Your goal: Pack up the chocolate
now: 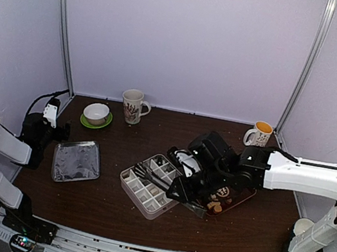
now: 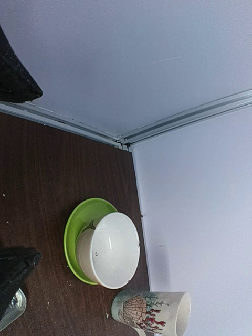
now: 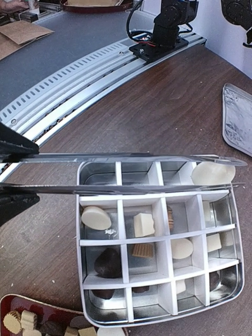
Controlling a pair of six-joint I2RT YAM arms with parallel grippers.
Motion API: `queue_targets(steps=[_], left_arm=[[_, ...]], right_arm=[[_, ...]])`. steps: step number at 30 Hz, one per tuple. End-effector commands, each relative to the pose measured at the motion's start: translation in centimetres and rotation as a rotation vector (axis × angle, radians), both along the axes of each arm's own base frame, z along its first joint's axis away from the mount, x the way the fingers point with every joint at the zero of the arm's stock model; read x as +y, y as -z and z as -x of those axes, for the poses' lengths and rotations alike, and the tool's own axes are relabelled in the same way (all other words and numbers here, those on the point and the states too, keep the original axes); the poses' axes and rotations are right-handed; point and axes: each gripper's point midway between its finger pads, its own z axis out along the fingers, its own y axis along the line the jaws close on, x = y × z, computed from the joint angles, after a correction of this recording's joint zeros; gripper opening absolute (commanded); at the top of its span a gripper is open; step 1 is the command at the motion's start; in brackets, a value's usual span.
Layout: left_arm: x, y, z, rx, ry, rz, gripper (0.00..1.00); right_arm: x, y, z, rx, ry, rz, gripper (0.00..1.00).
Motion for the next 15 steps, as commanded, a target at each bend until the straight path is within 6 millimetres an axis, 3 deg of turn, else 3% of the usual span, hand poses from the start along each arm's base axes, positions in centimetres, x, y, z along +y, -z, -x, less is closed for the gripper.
queue_targets(steps=[1, 8, 15], left_arm=[[0.3, -1.6, -0.6, -0.056, -0.01, 0.007, 0.98], [0.3, -1.6, -0.6, -0.056, -0.01, 0.007, 0.98], [0.4, -1.6, -0.6, -0.056, -0.01, 0.007, 0.98]], right_arm=[[2.5, -1.3, -0.8, -0.061, 0.019, -0.059, 0.22], [3.7, 0.0, -0.7, -0.07, -0.004, -0.011, 0.24], [3.6, 0.6, -0.6, -0.075, -0.005, 0.024, 0.25]])
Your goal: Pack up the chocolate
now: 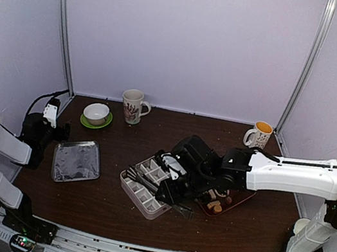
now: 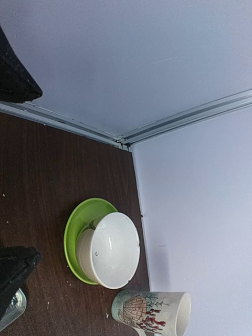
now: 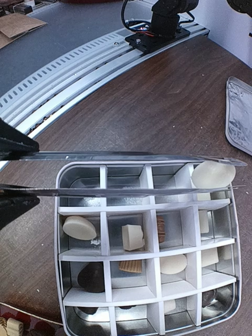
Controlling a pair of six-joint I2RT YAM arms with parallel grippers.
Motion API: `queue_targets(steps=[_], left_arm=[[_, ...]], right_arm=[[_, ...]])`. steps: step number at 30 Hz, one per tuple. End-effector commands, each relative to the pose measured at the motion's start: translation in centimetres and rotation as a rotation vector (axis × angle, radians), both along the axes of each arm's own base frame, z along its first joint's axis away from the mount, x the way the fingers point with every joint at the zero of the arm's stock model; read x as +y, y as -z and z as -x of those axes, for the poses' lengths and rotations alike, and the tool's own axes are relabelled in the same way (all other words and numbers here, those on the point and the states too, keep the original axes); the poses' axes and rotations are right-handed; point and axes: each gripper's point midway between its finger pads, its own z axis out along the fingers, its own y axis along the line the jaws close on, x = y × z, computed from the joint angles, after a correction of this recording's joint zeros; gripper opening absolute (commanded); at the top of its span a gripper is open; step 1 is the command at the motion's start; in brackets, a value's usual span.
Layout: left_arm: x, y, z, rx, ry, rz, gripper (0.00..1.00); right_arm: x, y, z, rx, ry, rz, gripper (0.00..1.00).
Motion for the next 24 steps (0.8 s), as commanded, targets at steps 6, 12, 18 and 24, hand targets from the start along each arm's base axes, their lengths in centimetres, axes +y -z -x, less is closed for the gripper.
queue_targets(steps=[6, 12, 18, 24], left_arm=[[0.4, -1.6, -0.6, -0.056, -0.01, 0.007, 0.98], [0.4, -1.6, -0.6, -0.056, -0.01, 0.007, 0.98], [0.4, -1.6, -0.6, -0.056, -0.01, 0.007, 0.98], [0.3, -1.6, -0.6, -0.055, -0.01, 0.007, 0.98]], right_arm=[[-0.2, -0.9, 0.3, -0.045, -0.002, 0.006, 0.26], [-0.8, -0.6, 0.8, -0.042, -0.003, 0.017, 0.28], [-1.0, -0.5, 0.8, -0.057, -0.003, 0.031, 0.35], [-1.0, -1.3, 0.6, -0.079, 0.004, 0.017, 0.42]])
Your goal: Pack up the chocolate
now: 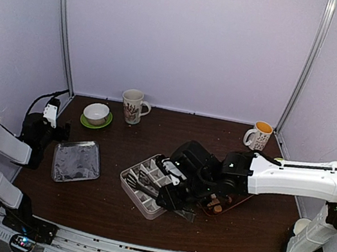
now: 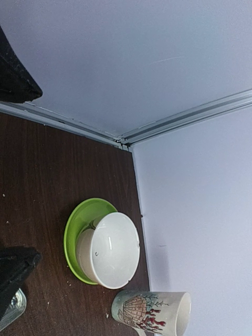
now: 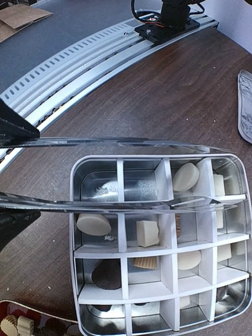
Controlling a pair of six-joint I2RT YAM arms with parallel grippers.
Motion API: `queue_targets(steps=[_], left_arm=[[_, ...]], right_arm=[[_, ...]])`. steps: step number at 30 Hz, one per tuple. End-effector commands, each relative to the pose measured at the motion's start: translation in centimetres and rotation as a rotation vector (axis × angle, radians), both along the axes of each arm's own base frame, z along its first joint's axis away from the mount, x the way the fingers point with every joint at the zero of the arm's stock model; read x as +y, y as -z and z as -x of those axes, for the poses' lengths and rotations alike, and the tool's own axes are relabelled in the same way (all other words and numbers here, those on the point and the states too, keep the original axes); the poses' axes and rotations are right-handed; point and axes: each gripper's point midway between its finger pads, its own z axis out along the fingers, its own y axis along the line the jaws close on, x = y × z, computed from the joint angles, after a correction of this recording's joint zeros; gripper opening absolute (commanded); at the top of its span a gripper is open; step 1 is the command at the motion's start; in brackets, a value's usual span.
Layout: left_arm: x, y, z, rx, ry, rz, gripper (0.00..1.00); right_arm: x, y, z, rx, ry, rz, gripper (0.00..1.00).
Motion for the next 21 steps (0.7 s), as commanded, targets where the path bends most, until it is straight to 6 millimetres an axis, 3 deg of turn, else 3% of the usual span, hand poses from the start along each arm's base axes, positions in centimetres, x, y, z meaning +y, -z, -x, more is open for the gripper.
queue_targets(steps=[1, 7, 11, 16, 21], left_arm=[[0.4, -1.6, -0.6, -0.055, -0.01, 0.008, 0.98], [0.4, -1.6, -0.6, -0.055, -0.01, 0.007, 0.98], [0.4, -1.6, -0.6, -0.055, -0.01, 0.007, 0.98], [0.4, -1.6, -0.6, -0.056, -0.011, 0.008, 0.98], [0.3, -1.6, -0.6, -0.056, -0.01, 0.007, 0.98]], right_arm=[[0.0, -2.2, -0.4, -0.058, 0.005, -0.04, 0.42], [-0.2, -3.5, -0.7, -0.085, 0.013, -0.049, 0.4], [-1.0, -5.4, -1.1, -0.134, 0.035, -0.073, 0.4], [-3.1, -7.4, -2.0, -0.211, 0.094, -0.076, 0.4], [-6.6, -7.9, -2.5, -0.27, 0.185, -0.07, 0.4]])
